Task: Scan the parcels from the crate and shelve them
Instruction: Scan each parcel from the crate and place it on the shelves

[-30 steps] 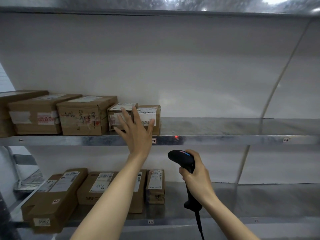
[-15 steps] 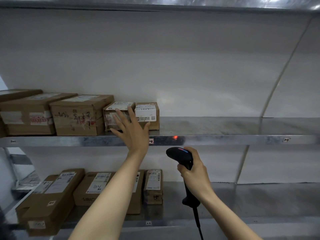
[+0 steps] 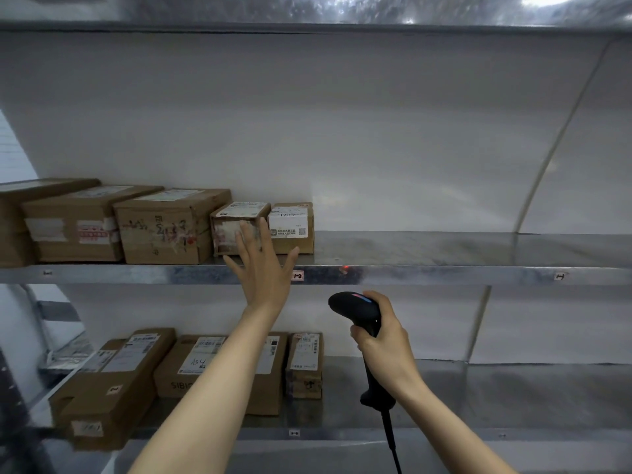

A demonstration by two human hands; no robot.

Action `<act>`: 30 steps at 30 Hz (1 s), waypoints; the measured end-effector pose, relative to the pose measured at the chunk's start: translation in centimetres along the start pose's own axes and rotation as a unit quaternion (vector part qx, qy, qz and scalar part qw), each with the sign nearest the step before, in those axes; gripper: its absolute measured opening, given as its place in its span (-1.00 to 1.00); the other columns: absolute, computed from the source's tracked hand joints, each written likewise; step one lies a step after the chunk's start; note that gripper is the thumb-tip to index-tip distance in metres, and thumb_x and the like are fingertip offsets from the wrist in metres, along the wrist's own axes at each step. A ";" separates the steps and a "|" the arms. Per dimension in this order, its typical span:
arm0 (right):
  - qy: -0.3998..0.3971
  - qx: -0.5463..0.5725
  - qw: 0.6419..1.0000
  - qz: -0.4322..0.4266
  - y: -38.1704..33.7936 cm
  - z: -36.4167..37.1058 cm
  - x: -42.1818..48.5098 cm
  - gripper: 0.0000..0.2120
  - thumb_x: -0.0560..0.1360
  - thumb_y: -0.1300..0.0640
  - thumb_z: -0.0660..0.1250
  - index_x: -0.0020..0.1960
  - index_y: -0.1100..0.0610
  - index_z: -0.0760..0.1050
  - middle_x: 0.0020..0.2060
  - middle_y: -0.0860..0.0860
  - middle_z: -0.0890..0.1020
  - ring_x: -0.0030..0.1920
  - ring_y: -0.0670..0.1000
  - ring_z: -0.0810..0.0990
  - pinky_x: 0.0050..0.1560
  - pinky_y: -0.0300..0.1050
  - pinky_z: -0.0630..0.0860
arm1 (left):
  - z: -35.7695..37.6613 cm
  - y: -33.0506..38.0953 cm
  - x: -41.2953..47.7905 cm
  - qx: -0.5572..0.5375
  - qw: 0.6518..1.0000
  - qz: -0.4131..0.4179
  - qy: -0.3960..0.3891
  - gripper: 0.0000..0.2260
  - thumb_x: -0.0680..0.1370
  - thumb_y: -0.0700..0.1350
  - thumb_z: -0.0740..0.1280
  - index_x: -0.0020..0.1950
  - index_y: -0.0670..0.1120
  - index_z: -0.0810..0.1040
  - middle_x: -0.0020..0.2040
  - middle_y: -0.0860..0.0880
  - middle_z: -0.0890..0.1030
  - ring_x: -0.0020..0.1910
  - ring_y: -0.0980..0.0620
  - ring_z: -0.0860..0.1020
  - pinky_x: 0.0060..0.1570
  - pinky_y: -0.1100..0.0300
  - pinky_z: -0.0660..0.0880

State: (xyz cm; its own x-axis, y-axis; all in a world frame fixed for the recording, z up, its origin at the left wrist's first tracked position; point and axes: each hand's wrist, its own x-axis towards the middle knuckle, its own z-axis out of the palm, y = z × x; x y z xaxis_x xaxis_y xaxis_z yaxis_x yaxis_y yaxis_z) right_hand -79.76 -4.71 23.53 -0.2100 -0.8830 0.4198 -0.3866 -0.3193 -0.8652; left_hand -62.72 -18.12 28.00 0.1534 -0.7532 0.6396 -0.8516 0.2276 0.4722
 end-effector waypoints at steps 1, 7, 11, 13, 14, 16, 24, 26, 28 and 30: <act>-0.003 0.001 1.000 -0.003 -0.2 -0.1 -0.2 -0.53 0.48 0.32 0.29 0.21 -0.16 0.34 -0.10 -0.09 0.57 -0.27 -0.21 0.55 -0.34 -0.42 0.44 | -0.2 -0.3 -0.3 -0.005 1.000 0.004 -0.006 -0.23 0.53 0.34 0.05 0.57 0.01 -0.20 0.57 -0.12 -0.21 0.54 -0.11 -0.22 0.40 -0.28 -0.21; -0.028 0.015 0.999 -0.016 -1.5 0.0 -1.7 -0.55 0.49 0.32 0.28 0.19 -0.17 0.35 -0.09 -0.09 0.57 -0.24 -0.20 0.56 -0.32 -0.40 0.47 | -2.4 -1.9 -2.7 -0.020 0.999 0.032 -0.035 -0.16 0.42 0.44 -0.05 0.56 0.06 -0.22 0.57 -0.07 -0.22 0.54 -0.04 -0.22 0.43 -0.23 -0.22; -0.052 0.026 0.998 -0.031 -2.5 0.6 -3.1 -0.55 0.49 0.30 0.28 0.21 -0.17 0.34 -0.06 -0.14 0.55 -0.18 -0.25 0.54 -0.30 -0.47 0.43 | -4.5 -3.9 -4.9 0.030 0.998 0.026 -0.048 -0.17 0.44 0.44 -0.07 0.56 0.02 -0.22 0.57 -0.07 -0.22 0.54 -0.02 -0.22 0.45 -0.20 -0.19; -0.067 0.037 0.996 -0.039 -3.0 1.3 -3.9 -0.54 0.49 0.32 0.28 0.21 -0.17 0.34 -0.05 -0.16 0.54 -0.15 -0.25 0.54 -0.28 -0.48 0.43 | -5.8 -5.2 -6.3 0.039 0.998 0.015 -0.049 -0.16 0.44 0.46 -0.06 0.56 0.04 -0.22 0.57 -0.06 -0.23 0.54 -0.02 -0.21 0.44 -0.19 -0.17; -0.076 0.044 0.995 -0.043 -3.3 1.8 -4.3 -0.53 0.49 0.33 0.27 0.21 -0.16 0.34 -0.06 -0.16 0.53 -0.16 -0.25 0.55 -0.30 -0.47 0.44 | -6.5 -6.0 -7.0 0.046 0.998 0.009 -0.050 -0.16 0.43 0.47 -0.07 0.56 0.05 -0.23 0.57 -0.05 -0.24 0.54 -0.02 -0.21 0.43 -0.19 -0.17; -0.094 0.057 0.993 -0.052 -3.9 2.9 -5.2 -0.52 0.48 0.35 0.27 0.19 -0.17 0.33 -0.07 -0.18 0.52 -0.15 -0.29 0.54 -0.30 -0.46 0.46 | -8.1 -7.8 -8.4 0.065 0.997 -0.008 -0.050 -0.16 0.43 0.48 -0.09 0.55 0.06 -0.25 0.57 -0.04 -0.25 0.54 -0.01 -0.21 0.44 -0.19 -0.18; -0.171 0.092 0.978 -0.082 -7.0 8.9 -9.0 -0.52 0.48 0.33 0.29 0.20 -0.17 0.31 -0.04 -0.22 0.50 -0.09 -0.38 0.50 -0.26 -0.51 0.43 | -15.1 -16.5 -14.4 0.126 0.987 -0.097 -0.027 -0.19 0.45 0.50 -0.11 0.54 0.12 -0.27 0.57 -0.03 -0.23 0.54 -0.02 -0.15 0.43 -0.13 -0.21; -0.190 0.095 0.973 -0.087 -8.0 10.7 -10.1 -0.51 0.49 0.33 0.29 0.20 -0.18 0.31 -0.04 -0.20 0.50 -0.08 -0.33 0.51 -0.25 -0.47 0.45 | -17.2 -18.7 -16.1 0.145 0.981 -0.124 -0.026 -0.21 0.47 0.48 -0.09 0.55 0.10 -0.26 0.57 -0.04 -0.21 0.55 -0.03 -0.14 0.44 -0.15 -0.18; -0.209 0.098 0.969 -0.091 -9.1 12.6 -11.4 -0.53 0.49 0.30 0.30 0.20 -0.20 0.30 -0.03 -0.17 0.52 -0.05 -0.23 0.53 -0.18 -0.41 0.46 | -19.5 -21.0 -17.9 0.160 0.975 -0.149 -0.023 -0.21 0.47 0.47 -0.09 0.55 0.10 -0.25 0.57 -0.04 -0.22 0.55 -0.04 -0.14 0.44 -0.17 -0.18; -0.227 0.105 0.963 -0.099 -10.4 14.7 -12.8 -0.53 0.50 0.29 0.30 0.18 -0.21 0.30 -0.05 -0.20 0.51 -0.07 -0.26 0.53 -0.20 -0.44 0.45 | -22.0 -23.4 -20.0 0.175 0.968 -0.177 -0.024 -0.20 0.45 0.47 -0.10 0.55 0.08 -0.25 0.57 -0.05 -0.23 0.55 -0.06 -0.14 0.44 -0.18 -0.16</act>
State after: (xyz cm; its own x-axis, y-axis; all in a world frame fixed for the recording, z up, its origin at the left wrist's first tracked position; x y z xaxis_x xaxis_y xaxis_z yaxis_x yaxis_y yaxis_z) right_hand -59.87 4.89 23.12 0.2819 -0.8421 0.4598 -0.1789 -0.5170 -0.8371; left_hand -34.84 5.14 17.50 0.4504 -0.7752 0.4429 -0.8688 -0.2662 0.4176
